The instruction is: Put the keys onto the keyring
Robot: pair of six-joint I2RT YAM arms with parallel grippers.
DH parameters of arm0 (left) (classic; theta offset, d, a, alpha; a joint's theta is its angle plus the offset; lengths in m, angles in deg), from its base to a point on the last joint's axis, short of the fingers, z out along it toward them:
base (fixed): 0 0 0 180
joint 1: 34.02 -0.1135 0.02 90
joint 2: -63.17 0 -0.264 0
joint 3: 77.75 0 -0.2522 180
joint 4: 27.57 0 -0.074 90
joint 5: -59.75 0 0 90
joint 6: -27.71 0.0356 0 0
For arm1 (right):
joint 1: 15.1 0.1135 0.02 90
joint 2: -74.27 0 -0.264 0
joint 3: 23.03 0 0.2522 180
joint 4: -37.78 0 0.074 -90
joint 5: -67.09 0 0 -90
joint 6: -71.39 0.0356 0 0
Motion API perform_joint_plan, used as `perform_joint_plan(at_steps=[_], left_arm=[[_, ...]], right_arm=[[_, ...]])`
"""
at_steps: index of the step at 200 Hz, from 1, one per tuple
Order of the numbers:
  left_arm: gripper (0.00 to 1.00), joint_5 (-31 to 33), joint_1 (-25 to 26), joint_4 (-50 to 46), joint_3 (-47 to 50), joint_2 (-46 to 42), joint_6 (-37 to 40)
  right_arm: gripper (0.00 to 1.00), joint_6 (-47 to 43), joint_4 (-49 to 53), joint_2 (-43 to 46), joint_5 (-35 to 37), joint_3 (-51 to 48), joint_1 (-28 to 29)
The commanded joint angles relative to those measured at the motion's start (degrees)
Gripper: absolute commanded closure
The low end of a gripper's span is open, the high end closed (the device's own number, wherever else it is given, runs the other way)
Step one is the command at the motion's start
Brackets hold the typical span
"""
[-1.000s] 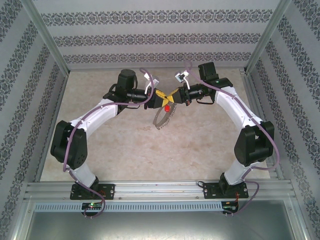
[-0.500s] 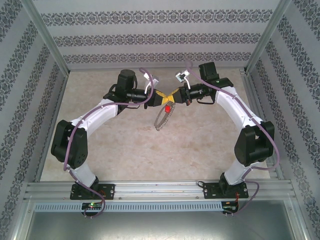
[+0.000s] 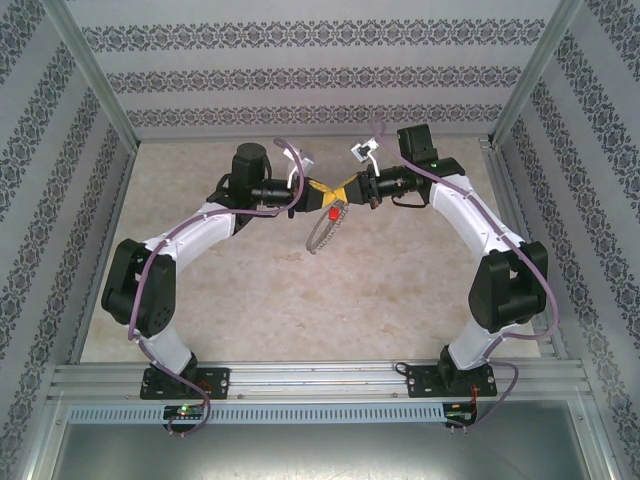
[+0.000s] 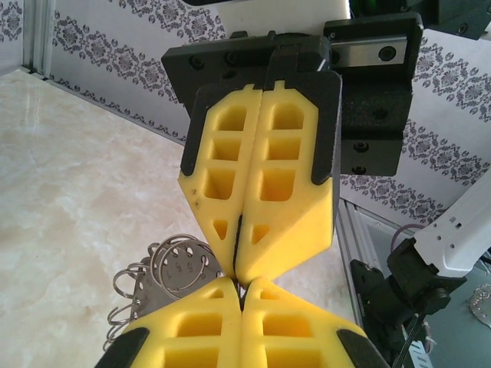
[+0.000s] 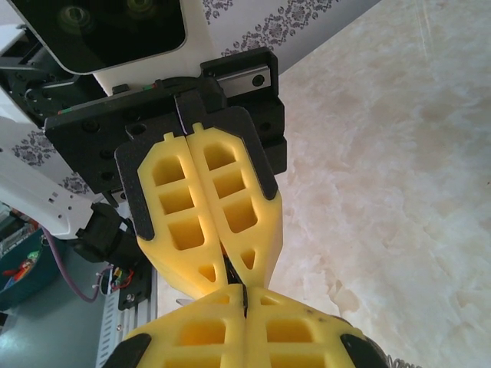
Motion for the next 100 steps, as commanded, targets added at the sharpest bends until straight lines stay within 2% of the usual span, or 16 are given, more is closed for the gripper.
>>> perform_joint_plan(at_steps=[1, 17, 39, 70, 100], left_arm=[[1.0, -2.58, 1.47, 5.8, 0.8, -1.3, -0.94], [1.0, -2.64, 1.39, 5.36, 0.58, -1.29, -0.63], [1.0, -0.99, 1.43, 3.07, 0.41, -1.86, 0.95], [1.0, 1.44, 1.45, -1.53, 0.01, -2.99, 3.42], [1.0, 2.88, 1.43, -1.66, 0.85, -4.11, 4.51]], right_arm=[[1.0, 2.54, -7.03, 0.61, -0.63, -0.58, 0.75], [1.0, 3.39, -8.23, 0.98, -0.2, -1.21, 0.87], [0.81, 5.99, -11.89, 2.05, 1.49, -2.71, 0.87], [0.72, 10.75, -18.14, 4.16, 3.31, -4.71, 0.79], [0.67, 14.78, -23.09, 6.53, 6.47, -6.56, 0.52]])
